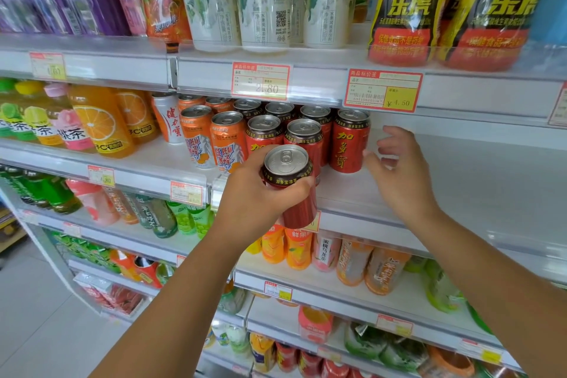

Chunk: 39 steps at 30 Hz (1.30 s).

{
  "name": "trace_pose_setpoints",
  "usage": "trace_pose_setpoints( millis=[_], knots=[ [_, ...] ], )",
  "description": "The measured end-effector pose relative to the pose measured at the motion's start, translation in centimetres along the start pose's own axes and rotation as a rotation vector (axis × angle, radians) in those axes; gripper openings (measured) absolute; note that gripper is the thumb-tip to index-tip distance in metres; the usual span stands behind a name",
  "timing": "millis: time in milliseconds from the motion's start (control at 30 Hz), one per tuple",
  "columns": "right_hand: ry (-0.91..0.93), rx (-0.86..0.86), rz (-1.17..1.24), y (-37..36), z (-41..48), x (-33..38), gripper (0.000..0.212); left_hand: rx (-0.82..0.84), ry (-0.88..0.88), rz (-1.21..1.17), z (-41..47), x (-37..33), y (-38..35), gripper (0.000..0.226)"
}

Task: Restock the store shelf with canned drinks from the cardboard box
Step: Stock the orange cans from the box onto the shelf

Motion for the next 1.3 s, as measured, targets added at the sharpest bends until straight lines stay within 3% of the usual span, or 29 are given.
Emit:
trace_pose_setpoints(
  millis=[67,133,200,267,367,467,533,667,733,967,1300],
  knots=[
    [0.079,0.107,0.089,1.1,-2.6,1.8,0.039,0.006,-0.002,-0.027,0.2,-0.4,-0.5,0.036],
    [0.098,0.395,0.117,1.1,-5.3,3.5,0.057,0.018,-0.007,-0.056,0.4,-0.9,-1.2,0.039],
    [0.128,0.525,0.096,0.4,-6.9,4.2,0.081,0.018,-0.018,-0.064,0.6,-1.5,-2.2,0.044],
    [0.087,0.430,0.127,-0.1,-7.2,4.4,0.083,0.005,-0.019,-0.065,0.7,-1.9,-3.3,0.047],
    [0.024,0.276,0.132,0.1,-6.6,4.3,0.069,0.020,-0.015,-0.045,0.5,-2.2,-4.4,0.055],
    [0.000,0.194,0.132,0.8,-5.6,3.5,0.062,0.081,0.020,-0.051,0.2,-1.0,-4.1,0.083],
    [-0.031,0.141,0.115,1.3,-4.5,2.8,0.061,0.079,0.024,0.104,-0.1,0.6,-3.1,0.083],
    [-0.081,0.158,0.083,1.3,-2.4,1.3,0.058,0.021,-0.097,0.615,-0.6,5.1,-1.8,0.057],
    [-0.086,0.181,0.074,0.9,-1.9,0.7,0.058,0.009,-0.145,0.718,-0.5,6.9,-2.0,0.058],
    [-0.102,0.264,0.108,-1.0,-2.0,0.2,0.058,-0.088,-0.231,0.704,-0.9,8.8,-2.8,0.061],
    [-0.174,0.190,0.061,-2.2,-1.6,-0.4,0.074,-0.088,-0.212,0.698,-0.9,9.3,-3.2,0.063]
  ],
)
Point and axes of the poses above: each hand's wrist, its own z-axis towards the middle knuckle, its own y-axis out of the back of the hand, x = y × z, the point moved 2 cm from there along z, towards the middle knuckle
